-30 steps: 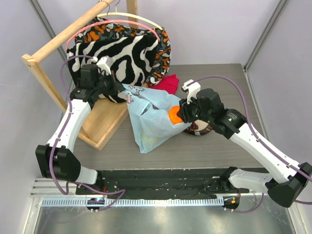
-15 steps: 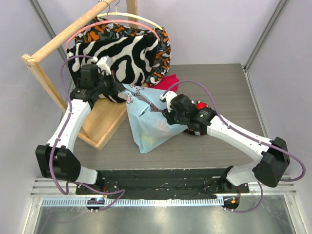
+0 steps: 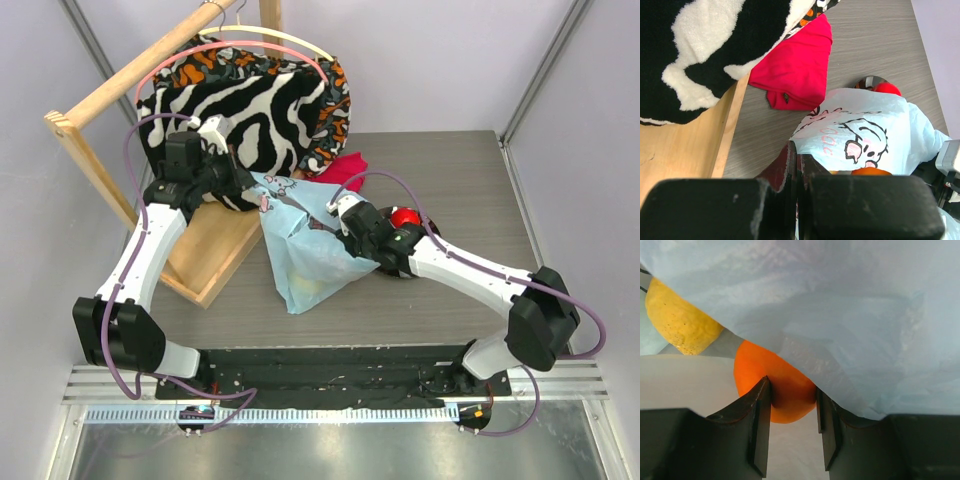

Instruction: Place the fruits into the plastic bag

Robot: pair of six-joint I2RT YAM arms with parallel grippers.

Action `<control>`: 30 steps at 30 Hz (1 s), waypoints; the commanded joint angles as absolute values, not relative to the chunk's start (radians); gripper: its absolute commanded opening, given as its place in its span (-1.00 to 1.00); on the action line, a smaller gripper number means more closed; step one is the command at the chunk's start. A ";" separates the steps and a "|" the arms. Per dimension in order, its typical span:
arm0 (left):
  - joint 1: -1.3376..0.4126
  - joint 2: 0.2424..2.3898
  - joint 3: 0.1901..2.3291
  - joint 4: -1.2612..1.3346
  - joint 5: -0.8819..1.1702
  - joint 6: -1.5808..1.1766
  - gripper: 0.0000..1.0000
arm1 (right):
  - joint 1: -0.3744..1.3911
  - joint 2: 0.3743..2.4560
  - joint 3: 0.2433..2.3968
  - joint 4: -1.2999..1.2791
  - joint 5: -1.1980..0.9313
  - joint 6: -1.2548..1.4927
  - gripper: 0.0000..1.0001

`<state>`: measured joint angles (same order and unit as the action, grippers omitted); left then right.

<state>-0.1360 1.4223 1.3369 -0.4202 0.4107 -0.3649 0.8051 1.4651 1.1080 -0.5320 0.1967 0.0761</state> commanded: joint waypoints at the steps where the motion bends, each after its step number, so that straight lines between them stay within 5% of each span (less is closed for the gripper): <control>1: -0.130 1.407 1.373 -0.396 0.408 -0.364 -1.00 | 0.807 1.434 1.108 -0.468 0.213 0.084 -0.78; 10: -0.130 1.404 1.373 -0.396 0.407 -0.365 -1.00 | 0.807 1.399 1.097 -0.451 0.209 0.087 0.07; 14: -0.130 1.404 1.373 -0.397 0.410 -0.364 -1.00 | 0.807 1.382 1.089 -0.437 0.201 0.087 0.27; 30: -0.130 1.399 1.374 -0.397 0.413 -0.365 -1.00 | 0.807 1.252 1.097 -0.344 0.175 0.135 0.30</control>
<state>-0.1360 1.4223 1.3369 -0.4213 0.4107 -0.3649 0.8051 1.3373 1.0767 -0.4385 0.1814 0.0975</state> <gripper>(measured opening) 0.012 0.655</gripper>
